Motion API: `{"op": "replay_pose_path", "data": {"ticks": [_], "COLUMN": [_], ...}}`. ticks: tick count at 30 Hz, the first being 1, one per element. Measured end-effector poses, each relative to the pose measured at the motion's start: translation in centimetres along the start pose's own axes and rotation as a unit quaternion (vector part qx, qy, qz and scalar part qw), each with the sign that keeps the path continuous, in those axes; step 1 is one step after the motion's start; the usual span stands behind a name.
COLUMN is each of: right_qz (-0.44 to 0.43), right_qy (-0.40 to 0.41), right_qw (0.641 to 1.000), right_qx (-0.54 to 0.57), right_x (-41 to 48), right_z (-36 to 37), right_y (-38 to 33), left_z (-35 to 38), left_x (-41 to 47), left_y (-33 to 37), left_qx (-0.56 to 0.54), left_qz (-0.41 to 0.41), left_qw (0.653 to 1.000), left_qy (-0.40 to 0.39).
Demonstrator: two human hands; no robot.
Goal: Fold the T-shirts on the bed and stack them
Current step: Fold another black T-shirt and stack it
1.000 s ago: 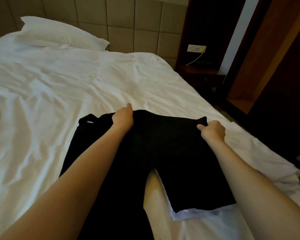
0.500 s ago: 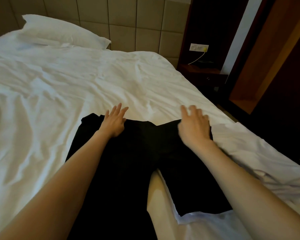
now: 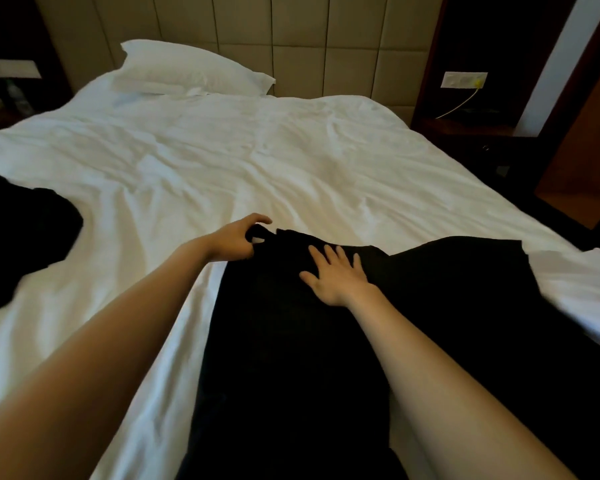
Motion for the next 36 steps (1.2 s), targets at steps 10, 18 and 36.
{"op": "replay_pose_path", "data": {"ticks": [10,18,36], "right_qz": [0.085,0.153,0.126], "right_qy": [0.072,0.091,0.19], "right_qw": [0.994,0.983,0.97], "right_qx": [0.014,-0.042,-0.089], "right_x": [1.0,1.9,-0.6], "right_z": [1.2,0.0,-4.0], "right_y": [1.0,1.1,2.2], "left_z": [-0.8,-2.3,3.1], "left_x": [0.9,1.6,6.3], "left_y": [-1.4,-1.8,2.3], "left_qx": [0.024,0.147,0.244], "left_qz": [0.068,-0.038,-0.063], "left_qw": [0.996,0.988,0.968], "left_qy": [0.053,-0.003,-0.007]}}
Point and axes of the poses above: each hand's wrist, its own x-axis towards the middle knuckle, its own z-axis out of the palm, y = z × x, the point moved 5 cm from there along x, towards the middle knuckle
